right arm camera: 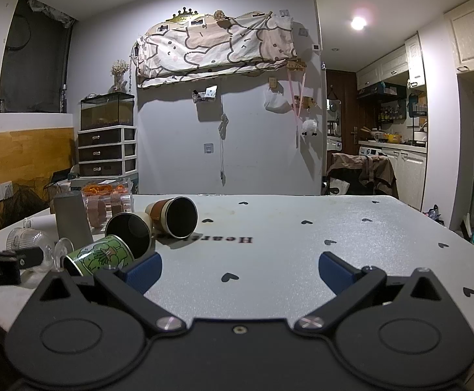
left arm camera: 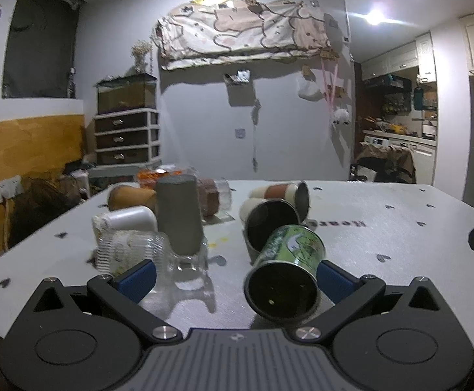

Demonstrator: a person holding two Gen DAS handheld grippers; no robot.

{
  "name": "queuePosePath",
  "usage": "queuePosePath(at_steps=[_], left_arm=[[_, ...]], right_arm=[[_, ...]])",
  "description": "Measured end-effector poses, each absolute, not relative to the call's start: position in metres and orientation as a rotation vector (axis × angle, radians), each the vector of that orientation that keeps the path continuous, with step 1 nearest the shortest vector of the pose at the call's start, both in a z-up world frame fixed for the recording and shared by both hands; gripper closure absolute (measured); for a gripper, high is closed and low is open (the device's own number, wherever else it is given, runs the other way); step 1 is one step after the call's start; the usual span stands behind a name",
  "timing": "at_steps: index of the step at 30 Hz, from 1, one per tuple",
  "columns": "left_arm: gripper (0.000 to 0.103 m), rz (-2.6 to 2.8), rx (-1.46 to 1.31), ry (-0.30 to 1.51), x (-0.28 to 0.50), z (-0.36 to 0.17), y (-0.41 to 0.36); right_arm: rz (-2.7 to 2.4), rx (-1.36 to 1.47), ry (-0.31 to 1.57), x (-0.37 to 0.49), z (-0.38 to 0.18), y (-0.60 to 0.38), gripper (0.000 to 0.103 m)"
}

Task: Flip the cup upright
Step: 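Move the left tool toward the green can lying on its side, then grasp the green can's rim with the left tool and lift it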

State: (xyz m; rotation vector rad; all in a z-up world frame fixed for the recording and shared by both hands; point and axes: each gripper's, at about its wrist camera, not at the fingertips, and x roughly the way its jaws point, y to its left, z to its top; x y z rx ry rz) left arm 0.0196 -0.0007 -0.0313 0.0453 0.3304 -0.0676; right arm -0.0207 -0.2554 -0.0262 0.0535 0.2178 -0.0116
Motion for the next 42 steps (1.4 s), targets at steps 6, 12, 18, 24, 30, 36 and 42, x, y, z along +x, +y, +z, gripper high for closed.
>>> queuePosePath(at_steps=[6,12,18,24,30,36,42], left_arm=[[0.0,-0.155,0.016,0.393,0.03,-0.044,-0.003],[0.0,-0.219,0.063,0.374,0.041,-0.054,-0.016],[0.0,-0.257,0.098,0.383,0.068,-0.059,-0.021],[0.006,-0.29,0.086,0.407,0.089,-0.061,-0.018],[0.027,-0.32,0.077,0.464,0.095,-0.059,-0.017],[0.027,-0.429,0.128,0.471,0.081,-0.059,-0.039],[0.027,-0.541,0.199,0.465,0.077,-0.059,-0.083]], right_arm=[[0.015,0.067,0.223,-0.02,-0.032,-0.254,0.0],[0.051,0.072,0.252,-0.018,-0.038,-0.249,0.0],[0.09,0.083,0.297,-0.016,-0.047,-0.246,0.0],[0.118,0.082,0.324,-0.015,-0.053,-0.242,0.0],[0.118,0.091,0.328,-0.014,-0.053,-0.243,0.0],[0.092,0.073,0.301,-0.014,-0.048,-0.248,0.0],[0.043,0.103,0.294,-0.014,-0.045,-0.264,0.0]])
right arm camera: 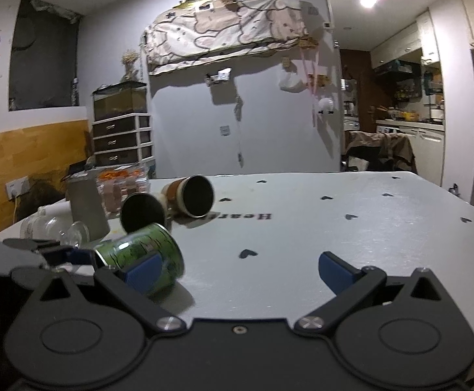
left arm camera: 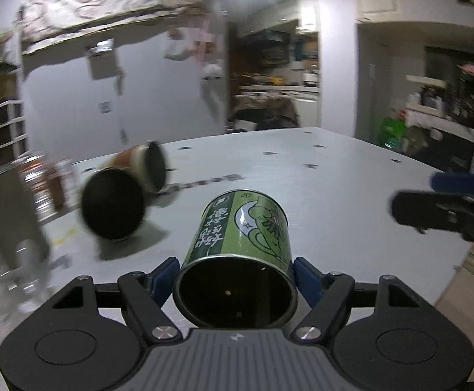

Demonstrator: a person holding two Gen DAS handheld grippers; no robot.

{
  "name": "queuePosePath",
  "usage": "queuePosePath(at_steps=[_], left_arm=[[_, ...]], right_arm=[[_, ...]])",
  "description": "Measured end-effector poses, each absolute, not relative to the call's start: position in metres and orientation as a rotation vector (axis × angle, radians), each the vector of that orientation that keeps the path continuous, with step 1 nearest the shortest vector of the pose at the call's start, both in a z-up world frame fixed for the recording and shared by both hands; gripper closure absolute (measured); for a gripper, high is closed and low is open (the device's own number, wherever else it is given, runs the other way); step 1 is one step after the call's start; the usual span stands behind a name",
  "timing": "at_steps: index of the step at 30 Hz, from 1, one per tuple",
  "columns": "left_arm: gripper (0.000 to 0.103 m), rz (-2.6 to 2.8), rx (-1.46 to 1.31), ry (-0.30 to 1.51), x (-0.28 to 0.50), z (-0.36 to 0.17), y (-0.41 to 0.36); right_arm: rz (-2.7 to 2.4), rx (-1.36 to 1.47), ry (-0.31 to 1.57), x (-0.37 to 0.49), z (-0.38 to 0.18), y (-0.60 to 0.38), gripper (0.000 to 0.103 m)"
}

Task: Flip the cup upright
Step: 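Grasp the green can's rim with the left tool and lift it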

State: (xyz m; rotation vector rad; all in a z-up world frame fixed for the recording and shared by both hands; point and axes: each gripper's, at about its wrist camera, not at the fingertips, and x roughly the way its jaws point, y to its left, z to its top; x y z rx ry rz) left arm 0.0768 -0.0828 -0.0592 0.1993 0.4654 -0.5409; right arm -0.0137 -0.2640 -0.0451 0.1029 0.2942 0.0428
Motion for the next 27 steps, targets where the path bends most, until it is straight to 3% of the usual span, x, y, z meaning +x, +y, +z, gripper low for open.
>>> queuePosePath(at_steps=[12,14,18,27], left_arm=[[0.027,-0.762,0.309,0.428,0.066,-0.062,-0.173],[0.025,-0.772,0.306,0.416,0.065,-0.063,-0.176],[0.009,-0.742,0.307,0.428,0.067,-0.069,-0.176],[0.008,-0.683,0.26,0.476,0.068,-0.078,-0.151]], right_arm=[[-0.11,0.102,0.298,-0.024,-0.04,-0.316,0.0],[-0.113,0.095,0.303,-0.022,-0.038,-0.326,0.0],[-0.083,0.058,0.341,0.0,-0.031,-0.34,0.0],[0.046,-0.025,0.515,0.088,-0.032,-0.331,0.0]])
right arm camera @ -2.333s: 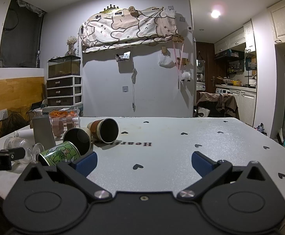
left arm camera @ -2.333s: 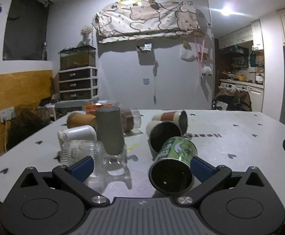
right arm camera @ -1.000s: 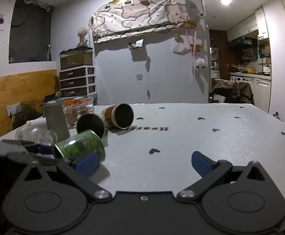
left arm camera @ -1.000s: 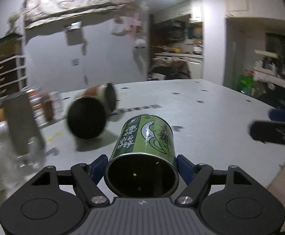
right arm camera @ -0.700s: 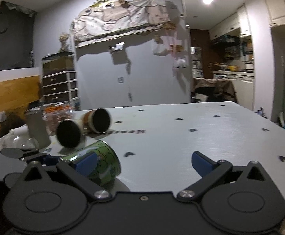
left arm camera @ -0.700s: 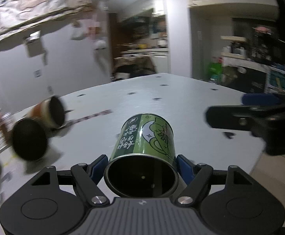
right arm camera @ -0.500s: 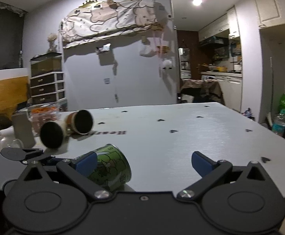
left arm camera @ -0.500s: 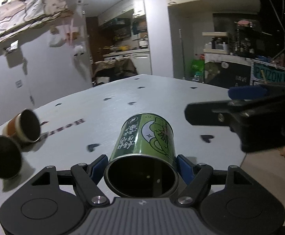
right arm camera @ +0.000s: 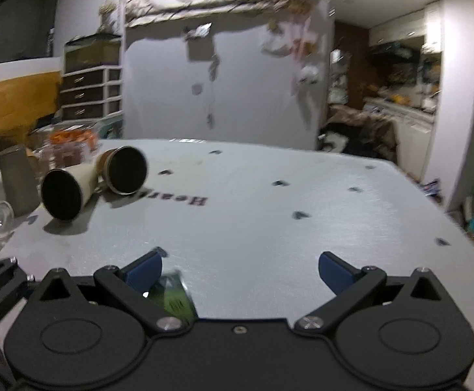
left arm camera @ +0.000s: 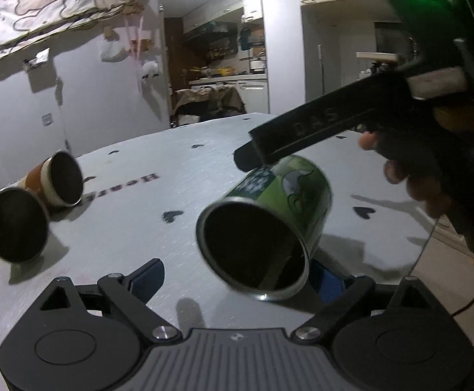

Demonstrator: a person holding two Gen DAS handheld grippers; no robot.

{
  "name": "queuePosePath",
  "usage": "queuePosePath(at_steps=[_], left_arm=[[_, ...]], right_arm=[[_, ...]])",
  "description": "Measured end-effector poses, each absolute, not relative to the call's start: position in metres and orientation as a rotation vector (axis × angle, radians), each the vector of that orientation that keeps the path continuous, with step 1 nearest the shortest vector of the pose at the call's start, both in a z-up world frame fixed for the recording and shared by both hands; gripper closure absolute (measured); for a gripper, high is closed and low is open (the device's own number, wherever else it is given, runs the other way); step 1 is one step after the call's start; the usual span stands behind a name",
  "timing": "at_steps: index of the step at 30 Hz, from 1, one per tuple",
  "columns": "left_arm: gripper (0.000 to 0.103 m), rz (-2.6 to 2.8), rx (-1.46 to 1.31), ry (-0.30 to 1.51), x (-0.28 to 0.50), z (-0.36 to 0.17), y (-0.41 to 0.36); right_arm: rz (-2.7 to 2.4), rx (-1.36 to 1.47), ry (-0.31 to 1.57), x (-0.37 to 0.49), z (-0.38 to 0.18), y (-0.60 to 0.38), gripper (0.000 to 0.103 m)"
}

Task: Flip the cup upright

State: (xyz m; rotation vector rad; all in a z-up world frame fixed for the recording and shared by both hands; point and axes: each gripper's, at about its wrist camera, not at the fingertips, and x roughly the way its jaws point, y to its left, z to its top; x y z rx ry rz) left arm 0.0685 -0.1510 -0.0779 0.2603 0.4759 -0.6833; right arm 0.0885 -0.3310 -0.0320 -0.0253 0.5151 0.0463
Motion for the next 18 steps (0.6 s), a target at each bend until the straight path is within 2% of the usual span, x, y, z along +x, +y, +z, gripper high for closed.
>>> queuePosePath(at_steps=[5,18], left_arm=[[0.008,-0.636,0.209,0.506,0.078,-0.08,-0.135],[0.008,-0.508,0.125,0.497,0.103,-0.069,-0.12]], right_arm=[[0.031,-0.054,0.559,0.102,-0.035,-0.328,0.0],[0.019,-0.005,0.657,0.074,-0.043,-0.36,0.0]])
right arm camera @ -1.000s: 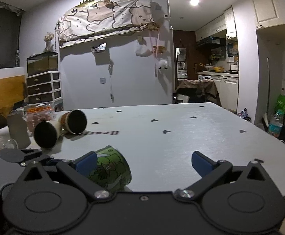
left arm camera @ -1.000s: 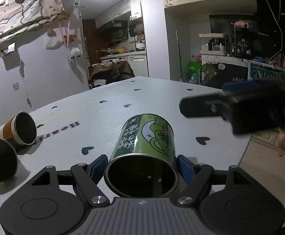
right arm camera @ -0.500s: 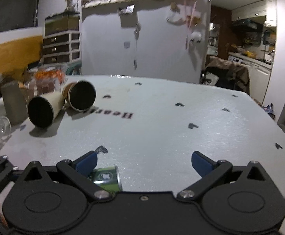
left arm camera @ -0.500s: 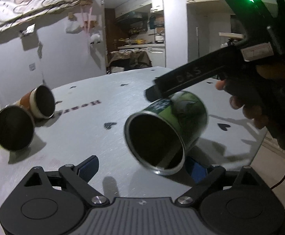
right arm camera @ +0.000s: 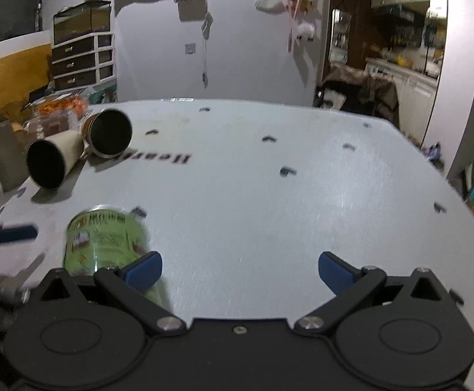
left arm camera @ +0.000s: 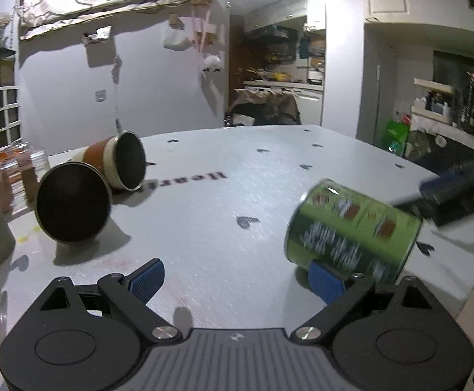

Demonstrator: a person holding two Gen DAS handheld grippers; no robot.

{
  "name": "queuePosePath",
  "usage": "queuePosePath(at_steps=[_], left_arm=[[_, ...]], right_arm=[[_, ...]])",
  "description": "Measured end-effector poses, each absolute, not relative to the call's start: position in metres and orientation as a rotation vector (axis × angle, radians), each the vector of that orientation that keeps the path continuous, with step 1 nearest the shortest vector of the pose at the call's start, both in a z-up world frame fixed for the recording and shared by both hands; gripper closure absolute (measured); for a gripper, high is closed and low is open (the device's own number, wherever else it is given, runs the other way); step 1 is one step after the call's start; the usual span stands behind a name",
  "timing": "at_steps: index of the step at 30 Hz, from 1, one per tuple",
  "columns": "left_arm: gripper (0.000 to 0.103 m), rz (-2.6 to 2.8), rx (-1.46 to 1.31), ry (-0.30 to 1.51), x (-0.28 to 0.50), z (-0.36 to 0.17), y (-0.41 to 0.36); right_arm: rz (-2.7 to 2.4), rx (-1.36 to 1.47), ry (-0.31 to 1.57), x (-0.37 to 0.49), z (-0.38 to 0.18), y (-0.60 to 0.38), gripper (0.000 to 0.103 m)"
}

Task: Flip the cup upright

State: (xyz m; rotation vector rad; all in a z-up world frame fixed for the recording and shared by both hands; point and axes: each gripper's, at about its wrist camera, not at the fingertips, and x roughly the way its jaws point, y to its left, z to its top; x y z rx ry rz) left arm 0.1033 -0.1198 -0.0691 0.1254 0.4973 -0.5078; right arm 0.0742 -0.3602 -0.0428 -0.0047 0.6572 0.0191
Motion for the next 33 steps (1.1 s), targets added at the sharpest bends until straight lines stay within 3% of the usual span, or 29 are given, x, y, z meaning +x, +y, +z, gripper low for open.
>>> queuePosePath(at_steps=[8,13,19,23,33], left_arm=[[0.008,-0.495,0.065,0.499,0.102,-0.071,-0.105],[0.008,-0.483,0.024,0.513,0.102,-0.073,-0.096],[0.008,-0.485,0.004,0.515,0.098,-0.075,-0.09],[0.008,-0.481,0.004,0.51,0.096,-0.075,-0.086],[0.008,-0.477,0.009,0.497,0.093,-0.074,-0.083]], right_arm=[[0.099,0.045,0.709,0.075,-0.028,-0.366,0.0],[0.282,0.231,0.878,0.108,-0.011,-0.366,0.0],[0.326,0.212,1.03,0.156,-0.01,-0.335,0.009],[0.335,0.135,1.105,0.174,-0.015,-0.31,0.021],[0.319,-0.036,1.135,0.173,-0.017,-0.288,0.025]])
